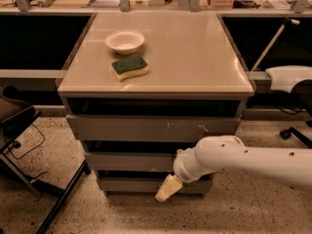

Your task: Open middle drawer

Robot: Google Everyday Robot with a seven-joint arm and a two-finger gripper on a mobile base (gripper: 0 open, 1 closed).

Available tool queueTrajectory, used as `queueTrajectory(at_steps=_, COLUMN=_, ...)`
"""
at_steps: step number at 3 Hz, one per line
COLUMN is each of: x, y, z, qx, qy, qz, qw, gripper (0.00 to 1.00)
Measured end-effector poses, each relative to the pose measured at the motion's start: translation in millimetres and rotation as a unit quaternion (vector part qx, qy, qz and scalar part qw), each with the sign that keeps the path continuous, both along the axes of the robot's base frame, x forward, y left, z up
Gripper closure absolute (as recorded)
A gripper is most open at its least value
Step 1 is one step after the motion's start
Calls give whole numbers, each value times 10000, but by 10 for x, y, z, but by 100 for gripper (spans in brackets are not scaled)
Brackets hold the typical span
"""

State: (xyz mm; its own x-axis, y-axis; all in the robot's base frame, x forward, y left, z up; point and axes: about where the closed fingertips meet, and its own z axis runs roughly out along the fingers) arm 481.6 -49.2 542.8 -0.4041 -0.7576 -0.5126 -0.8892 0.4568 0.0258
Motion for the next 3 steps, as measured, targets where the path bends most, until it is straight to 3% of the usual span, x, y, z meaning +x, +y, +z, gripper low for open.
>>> queueTrajectory(at_steps=1, x=207, y=57, z=20, qx=333, qy=-337, qz=128, qw=9988, gripper=0)
queueTrajectory(at_steps=2, x=415, y=124, z=122, qx=783, qy=-1088, qz=380, qw=9902, gripper=0)
queueTrajectory(at_steps=3, x=391, y=146, z=138, qx=757, qy=-1296, qz=649, qw=9865, gripper=0)
